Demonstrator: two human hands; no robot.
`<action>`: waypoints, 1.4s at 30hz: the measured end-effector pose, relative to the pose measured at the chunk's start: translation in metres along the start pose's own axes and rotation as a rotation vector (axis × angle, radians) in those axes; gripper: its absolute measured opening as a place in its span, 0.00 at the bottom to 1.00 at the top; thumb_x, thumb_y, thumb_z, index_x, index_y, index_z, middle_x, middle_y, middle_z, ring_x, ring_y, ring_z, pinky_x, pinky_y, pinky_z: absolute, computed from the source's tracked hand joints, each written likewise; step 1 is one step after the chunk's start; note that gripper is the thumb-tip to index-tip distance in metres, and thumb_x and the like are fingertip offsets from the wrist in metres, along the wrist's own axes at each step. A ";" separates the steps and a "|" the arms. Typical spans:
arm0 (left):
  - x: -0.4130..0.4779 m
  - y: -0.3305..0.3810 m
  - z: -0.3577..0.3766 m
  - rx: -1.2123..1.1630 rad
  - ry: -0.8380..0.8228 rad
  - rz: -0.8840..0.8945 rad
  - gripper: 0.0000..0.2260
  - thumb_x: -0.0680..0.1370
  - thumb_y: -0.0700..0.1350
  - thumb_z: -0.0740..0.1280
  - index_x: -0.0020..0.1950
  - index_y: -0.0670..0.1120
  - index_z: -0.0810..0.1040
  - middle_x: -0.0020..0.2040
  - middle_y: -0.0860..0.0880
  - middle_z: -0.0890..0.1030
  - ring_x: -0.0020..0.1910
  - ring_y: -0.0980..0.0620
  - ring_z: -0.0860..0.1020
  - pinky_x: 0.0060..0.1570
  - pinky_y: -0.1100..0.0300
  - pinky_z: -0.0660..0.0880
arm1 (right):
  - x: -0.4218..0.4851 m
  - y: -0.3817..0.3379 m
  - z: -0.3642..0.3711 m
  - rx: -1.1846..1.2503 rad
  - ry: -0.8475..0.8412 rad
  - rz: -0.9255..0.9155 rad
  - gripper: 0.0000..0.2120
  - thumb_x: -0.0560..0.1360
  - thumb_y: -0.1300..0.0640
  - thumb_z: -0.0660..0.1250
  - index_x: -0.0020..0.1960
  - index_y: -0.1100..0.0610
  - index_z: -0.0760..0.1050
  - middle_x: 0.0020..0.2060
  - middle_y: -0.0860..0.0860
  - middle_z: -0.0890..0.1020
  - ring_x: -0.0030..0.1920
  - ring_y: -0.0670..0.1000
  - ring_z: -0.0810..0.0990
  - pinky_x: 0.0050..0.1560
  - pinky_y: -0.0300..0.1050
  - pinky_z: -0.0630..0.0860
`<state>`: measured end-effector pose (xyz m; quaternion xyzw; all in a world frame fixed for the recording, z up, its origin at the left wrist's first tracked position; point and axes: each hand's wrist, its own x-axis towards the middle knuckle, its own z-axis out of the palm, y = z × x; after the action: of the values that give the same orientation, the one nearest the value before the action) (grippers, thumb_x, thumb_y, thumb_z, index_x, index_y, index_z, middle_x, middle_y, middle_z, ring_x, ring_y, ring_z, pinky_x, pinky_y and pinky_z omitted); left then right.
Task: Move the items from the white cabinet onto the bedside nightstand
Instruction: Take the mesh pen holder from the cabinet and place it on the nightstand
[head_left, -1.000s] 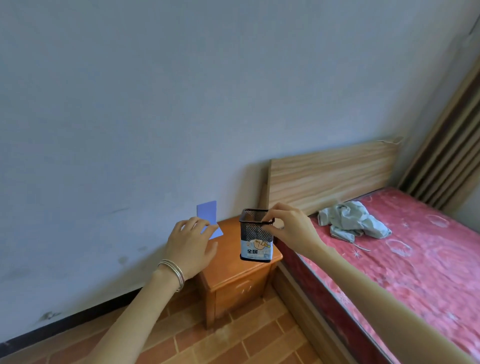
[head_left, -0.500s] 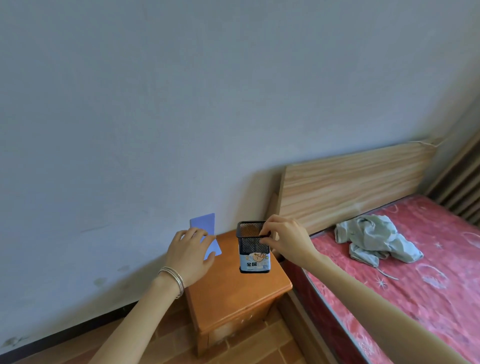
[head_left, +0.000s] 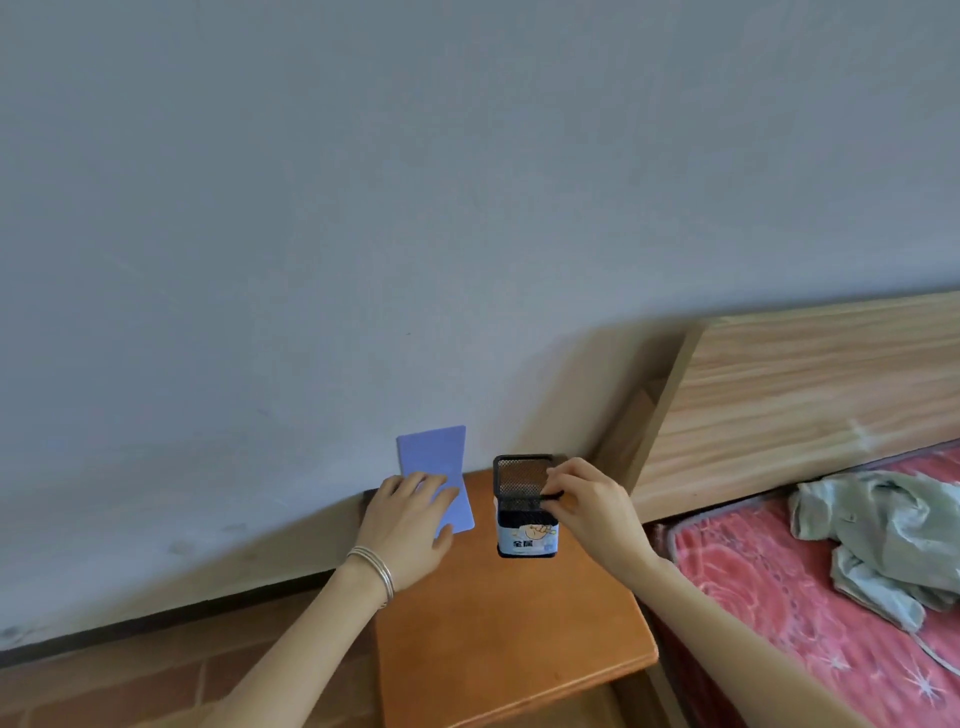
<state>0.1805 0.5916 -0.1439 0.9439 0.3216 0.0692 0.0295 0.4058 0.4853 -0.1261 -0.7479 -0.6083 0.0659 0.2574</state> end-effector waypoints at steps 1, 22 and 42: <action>0.004 -0.004 0.014 0.001 -0.045 0.005 0.18 0.67 0.53 0.61 0.50 0.49 0.84 0.50 0.50 0.83 0.47 0.50 0.81 0.44 0.56 0.78 | 0.004 0.010 0.009 0.009 0.015 -0.005 0.02 0.69 0.61 0.73 0.41 0.57 0.80 0.46 0.47 0.79 0.48 0.48 0.81 0.42 0.47 0.79; 0.068 -0.050 0.301 -0.098 -0.153 -0.097 0.19 0.61 0.51 0.71 0.51 0.51 0.80 0.56 0.53 0.80 0.55 0.49 0.79 0.36 0.57 0.79 | 0.066 0.179 0.254 0.082 0.241 -0.310 0.03 0.71 0.64 0.68 0.40 0.62 0.80 0.48 0.53 0.81 0.56 0.46 0.78 0.51 0.28 0.71; 0.100 -0.041 0.220 0.046 -0.489 -0.146 0.19 0.79 0.50 0.57 0.71 0.53 0.66 0.74 0.50 0.61 0.72 0.50 0.58 0.66 0.54 0.60 | 0.088 0.145 0.210 -0.169 0.056 -0.278 0.20 0.62 0.66 0.76 0.53 0.56 0.81 0.51 0.51 0.82 0.48 0.52 0.79 0.53 0.49 0.76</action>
<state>0.2668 0.6831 -0.3546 0.9073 0.3736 -0.1708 0.0896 0.4685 0.6134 -0.3551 -0.6770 -0.7019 -0.0428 0.2172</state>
